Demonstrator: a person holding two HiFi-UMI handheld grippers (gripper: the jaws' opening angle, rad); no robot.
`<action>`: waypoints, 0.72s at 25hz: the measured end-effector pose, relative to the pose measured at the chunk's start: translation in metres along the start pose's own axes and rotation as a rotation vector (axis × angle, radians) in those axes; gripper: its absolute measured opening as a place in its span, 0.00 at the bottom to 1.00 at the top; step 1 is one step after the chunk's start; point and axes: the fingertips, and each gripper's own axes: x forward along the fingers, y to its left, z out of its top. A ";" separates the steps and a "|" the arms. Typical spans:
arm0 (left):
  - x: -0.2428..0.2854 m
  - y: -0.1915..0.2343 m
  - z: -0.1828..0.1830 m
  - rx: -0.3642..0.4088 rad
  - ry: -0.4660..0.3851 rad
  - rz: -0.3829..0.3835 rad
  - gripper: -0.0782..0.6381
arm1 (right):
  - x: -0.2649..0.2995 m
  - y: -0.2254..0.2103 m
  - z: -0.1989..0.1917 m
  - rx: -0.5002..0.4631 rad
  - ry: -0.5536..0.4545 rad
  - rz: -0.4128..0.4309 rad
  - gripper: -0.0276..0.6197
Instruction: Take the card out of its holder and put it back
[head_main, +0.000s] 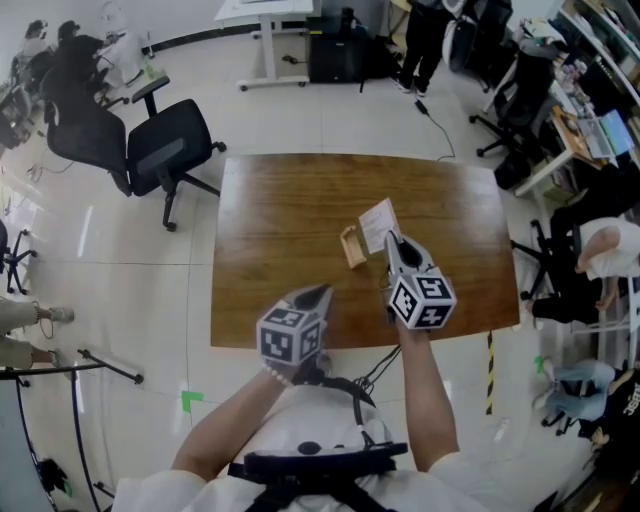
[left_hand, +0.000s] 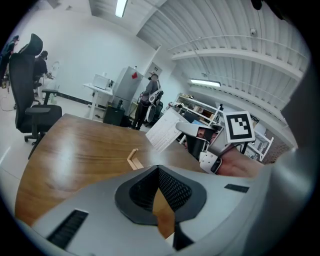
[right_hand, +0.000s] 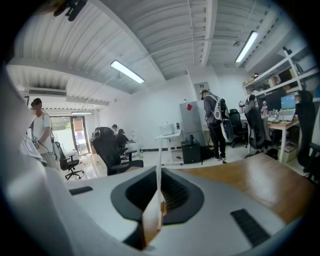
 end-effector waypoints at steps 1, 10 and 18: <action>-0.003 0.000 0.002 0.008 -0.007 0.001 0.10 | -0.008 0.002 0.006 0.011 -0.016 0.002 0.08; -0.036 -0.004 0.021 0.057 -0.123 0.041 0.10 | -0.095 0.017 0.016 0.125 -0.053 0.008 0.08; -0.063 -0.007 0.012 0.042 -0.165 0.076 0.10 | -0.157 0.042 -0.011 0.162 -0.052 -0.010 0.08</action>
